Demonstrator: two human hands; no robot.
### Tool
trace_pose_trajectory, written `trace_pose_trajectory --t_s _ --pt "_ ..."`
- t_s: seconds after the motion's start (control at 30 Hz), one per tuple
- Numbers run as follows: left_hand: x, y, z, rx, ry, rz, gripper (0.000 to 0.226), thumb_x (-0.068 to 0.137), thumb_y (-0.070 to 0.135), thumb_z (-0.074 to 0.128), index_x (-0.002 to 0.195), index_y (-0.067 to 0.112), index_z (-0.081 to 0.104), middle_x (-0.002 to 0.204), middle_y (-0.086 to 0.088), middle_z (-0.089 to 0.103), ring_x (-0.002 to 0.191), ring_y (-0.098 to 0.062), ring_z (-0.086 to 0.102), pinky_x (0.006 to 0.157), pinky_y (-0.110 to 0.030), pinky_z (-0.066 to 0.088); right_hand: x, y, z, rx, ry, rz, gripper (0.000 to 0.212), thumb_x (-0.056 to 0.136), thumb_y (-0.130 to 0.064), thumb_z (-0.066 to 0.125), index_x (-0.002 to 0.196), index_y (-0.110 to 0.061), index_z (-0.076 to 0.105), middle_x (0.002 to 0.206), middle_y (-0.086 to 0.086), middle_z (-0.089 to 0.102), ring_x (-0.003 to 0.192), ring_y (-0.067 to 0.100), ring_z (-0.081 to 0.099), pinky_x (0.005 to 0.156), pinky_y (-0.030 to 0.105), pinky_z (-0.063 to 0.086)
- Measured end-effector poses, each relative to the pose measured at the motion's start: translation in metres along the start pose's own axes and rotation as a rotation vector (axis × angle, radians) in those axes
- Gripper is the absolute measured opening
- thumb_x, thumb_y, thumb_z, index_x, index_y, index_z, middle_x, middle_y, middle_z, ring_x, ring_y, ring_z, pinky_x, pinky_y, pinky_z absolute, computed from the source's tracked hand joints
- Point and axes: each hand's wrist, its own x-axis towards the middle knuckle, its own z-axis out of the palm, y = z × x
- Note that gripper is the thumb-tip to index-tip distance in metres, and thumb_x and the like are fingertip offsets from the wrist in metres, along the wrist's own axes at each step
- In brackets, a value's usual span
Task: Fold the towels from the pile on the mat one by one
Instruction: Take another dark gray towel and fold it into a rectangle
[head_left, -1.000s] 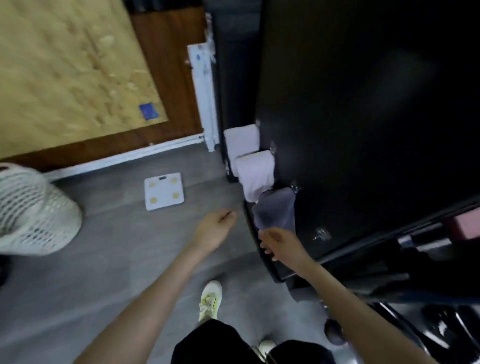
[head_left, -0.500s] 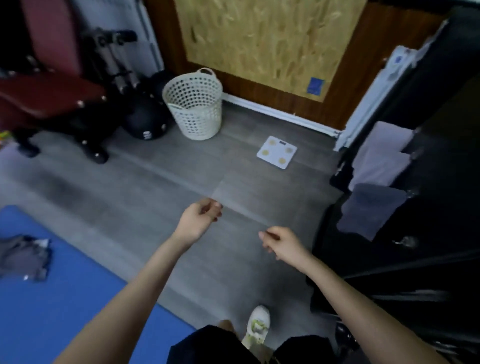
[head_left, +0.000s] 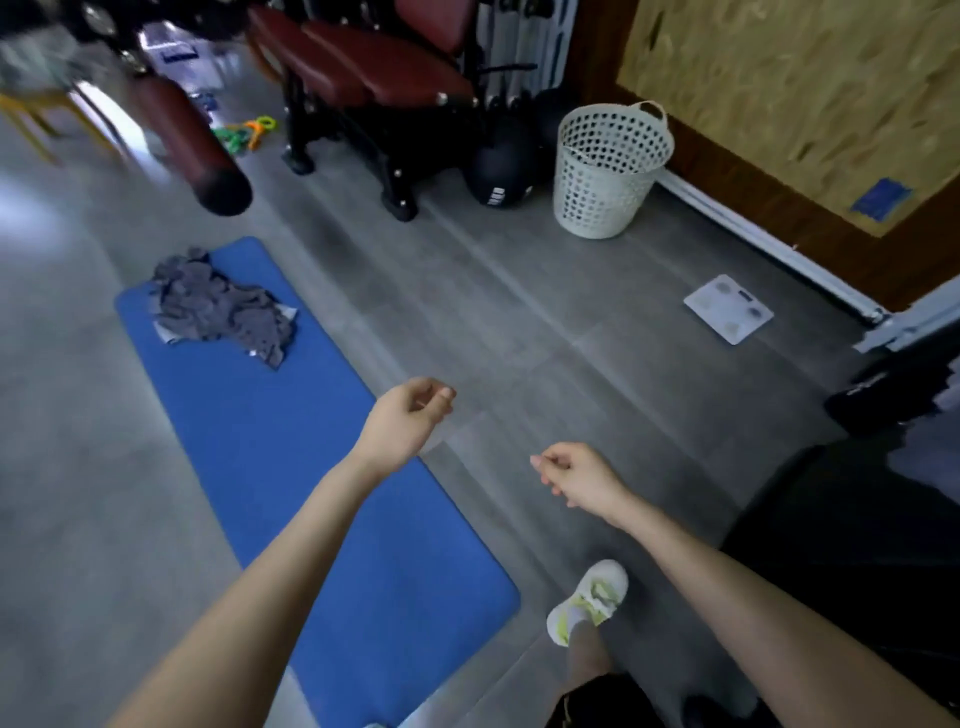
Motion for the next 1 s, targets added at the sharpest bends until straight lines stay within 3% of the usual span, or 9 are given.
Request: trace_pose_trajectory --t_s 0.17,0.27,0.43,0.6,0.77,1.0 --pt "-0.082 -0.106 -0.122 -0.002 0.070 -0.038 0.019 0.096 0.029 0.047 0.095 0.018 0.062 0.091 0.005 0.067 0.091 -0.018 0.064 0.077 -0.029 0.048 -0.027 -0.068 0.132 -0.067 -0.028 -0.044 0.029 0.092 -0.036 0.055 0.077 -0.012 0.061 0.071 0.008 0.065 0.058 0.014 0.057 0.056 0.029 0.044" --pt "-0.120 -0.154 -0.182 0.006 0.128 -0.066 0.018 0.095 0.030 0.048 0.091 0.020 0.063 0.086 0.010 0.067 0.089 -0.018 0.064 0.079 -0.034 0.049 -0.039 -0.109 0.197 -0.110 -0.068 -0.094 0.030 0.092 -0.035 0.056 0.069 -0.016 0.058 0.061 0.001 0.060 0.046 0.006 0.053 0.054 0.031 0.044" --pt "-0.146 -0.211 -0.256 -0.024 0.194 -0.105 0.017 0.095 0.028 0.048 0.083 0.025 0.060 0.083 0.009 0.066 0.087 -0.022 0.064 0.081 -0.038 0.051 -0.041 -0.174 0.279 -0.113 -0.142 -0.122 0.032 0.093 -0.035 0.054 0.084 -0.005 0.060 0.072 0.005 0.061 0.062 0.018 0.054 0.052 0.030 0.044" --pt "-0.143 -0.264 -0.325 -0.057 0.228 -0.151 0.016 0.095 0.026 0.049 0.087 0.018 0.061 0.085 0.002 0.066 0.088 -0.029 0.064 0.082 -0.039 0.050 -0.014 -0.237 0.351 -0.125 -0.171 -0.121 0.029 0.092 -0.034 0.054 0.079 -0.009 0.059 0.072 0.004 0.059 0.063 0.019 0.053 0.055 0.030 0.044" --pt "-0.109 -0.313 -0.416 -0.033 0.244 -0.163 0.017 0.095 0.023 0.049 0.093 0.012 0.062 0.088 -0.001 0.066 0.086 -0.023 0.060 0.067 -0.025 0.042 0.030 -0.301 0.430 -0.082 -0.190 -0.094 0.024 0.094 -0.031 0.052 0.079 -0.013 0.057 0.076 0.003 0.060 0.065 0.017 0.053 0.052 0.026 0.043" --pt "-0.056 -0.357 -0.560 0.052 0.214 -0.220 0.019 0.096 0.020 0.048 0.100 0.009 0.064 0.093 -0.005 0.067 0.089 -0.023 0.062 0.077 -0.028 0.043 0.088 -0.403 0.516 -0.047 -0.187 0.004 0.026 0.095 -0.032 0.050 0.089 -0.009 0.060 0.082 0.003 0.060 0.071 0.017 0.054 0.058 0.028 0.047"
